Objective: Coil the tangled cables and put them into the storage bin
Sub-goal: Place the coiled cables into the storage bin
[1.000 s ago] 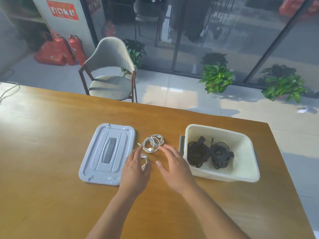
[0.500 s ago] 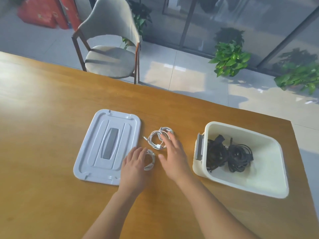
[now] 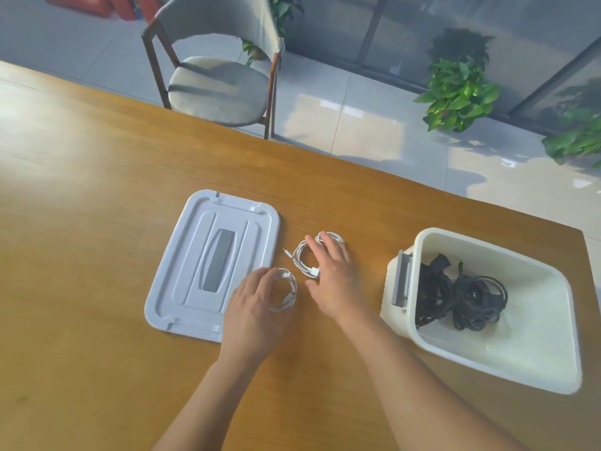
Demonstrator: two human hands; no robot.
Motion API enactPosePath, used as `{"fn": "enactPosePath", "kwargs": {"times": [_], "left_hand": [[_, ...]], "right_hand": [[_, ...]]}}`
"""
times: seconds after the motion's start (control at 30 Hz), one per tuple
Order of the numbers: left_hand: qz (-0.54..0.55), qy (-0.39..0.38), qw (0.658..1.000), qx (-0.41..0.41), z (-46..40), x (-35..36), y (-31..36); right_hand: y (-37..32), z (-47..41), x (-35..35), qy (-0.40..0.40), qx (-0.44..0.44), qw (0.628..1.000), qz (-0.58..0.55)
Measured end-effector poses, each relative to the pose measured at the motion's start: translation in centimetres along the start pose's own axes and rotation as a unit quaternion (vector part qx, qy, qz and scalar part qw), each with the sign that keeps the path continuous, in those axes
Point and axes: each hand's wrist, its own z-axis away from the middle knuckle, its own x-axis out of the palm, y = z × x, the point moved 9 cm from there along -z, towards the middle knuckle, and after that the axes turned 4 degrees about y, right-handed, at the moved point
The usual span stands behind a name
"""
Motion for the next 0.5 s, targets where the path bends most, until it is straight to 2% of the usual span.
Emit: {"fn": "enactPosePath", "kwargs": {"times": [0.23, 0.5], "left_hand": [[0.039, 0.021, 0.998, -0.052, 0.8, -2.9, -1.6], [0.046, 0.037, 0.997, -0.039, 0.6, -4.6, 0.2]], "right_hand": [[-0.4, -0.1, -0.1, 0.041, -0.003, 0.999, 0.006], [-0.9, 2.0, -2.9, 0.097, -0.002, 0.99, -0.102]]}}
